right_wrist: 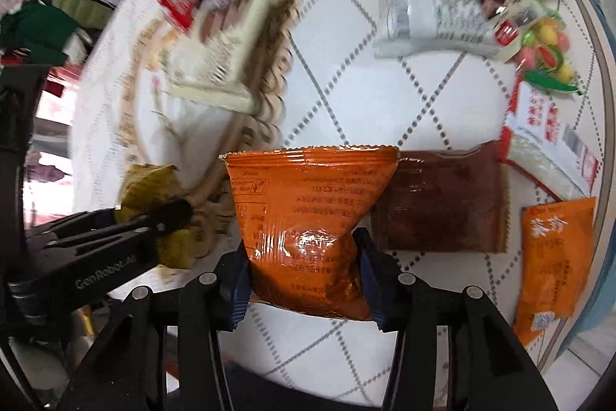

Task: Organize snacks
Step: 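Grasp the orange packet with the right tool while the left tool grasps a yellow packet, then lower both packets into the box and release them, then grasp the white Mizz packet with the right tool while the left tool grasps the Franzzi cookie pack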

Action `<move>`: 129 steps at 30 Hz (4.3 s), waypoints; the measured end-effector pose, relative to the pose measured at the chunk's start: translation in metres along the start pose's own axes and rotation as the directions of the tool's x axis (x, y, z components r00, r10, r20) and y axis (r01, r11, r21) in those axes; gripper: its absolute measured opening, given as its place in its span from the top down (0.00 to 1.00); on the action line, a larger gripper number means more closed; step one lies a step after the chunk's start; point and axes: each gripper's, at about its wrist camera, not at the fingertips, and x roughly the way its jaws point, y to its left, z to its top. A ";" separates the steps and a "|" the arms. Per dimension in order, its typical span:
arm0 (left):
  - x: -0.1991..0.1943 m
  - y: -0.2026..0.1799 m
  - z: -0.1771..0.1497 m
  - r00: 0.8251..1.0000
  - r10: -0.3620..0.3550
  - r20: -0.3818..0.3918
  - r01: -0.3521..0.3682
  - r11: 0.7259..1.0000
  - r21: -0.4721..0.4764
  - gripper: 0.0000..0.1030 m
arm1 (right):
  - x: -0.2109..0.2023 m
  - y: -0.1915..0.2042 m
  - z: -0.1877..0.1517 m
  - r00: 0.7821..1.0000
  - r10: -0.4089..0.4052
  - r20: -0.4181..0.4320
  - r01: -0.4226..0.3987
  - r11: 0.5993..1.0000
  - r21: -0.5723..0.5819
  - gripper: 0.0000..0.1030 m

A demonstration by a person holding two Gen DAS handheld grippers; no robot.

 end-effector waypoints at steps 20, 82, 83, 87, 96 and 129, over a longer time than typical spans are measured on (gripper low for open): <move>-0.135 -0.089 0.277 0.962 0.003 0.272 -0.060 0.978 0.202 0.58 | -0.172 -0.085 0.263 0.934 -0.096 0.344 0.075 0.994 0.073 0.51; -0.166 -0.074 0.152 0.878 -0.012 0.479 -0.092 0.977 0.194 0.09 | -0.168 -0.040 0.163 0.894 -0.121 0.432 0.069 0.989 0.135 0.04; -0.149 -0.070 0.150 0.898 0.005 0.441 -0.103 0.975 0.199 0.09 | -0.159 -0.043 0.160 0.904 -0.114 0.412 0.061 0.988 0.141 0.04; -0.076 -0.057 0.143 0.964 0.040 0.263 -0.097 0.973 0.210 0.09 | -0.112 -0.056 0.146 0.944 -0.087 0.320 0.036 0.986 0.162 0.31; 0.036 -0.060 0.153 0.991 0.124 0.058 -0.134 0.963 0.234 0.27 | -0.032 -0.062 0.158 0.981 -0.078 0.180 0.052 0.988 0.147 0.35; 0.088 -0.036 0.082 0.995 0.086 -0.052 -0.079 0.989 0.125 0.44 | 0.057 -0.017 0.082 0.985 -0.160 -0.065 0.160 0.987 -0.013 0.40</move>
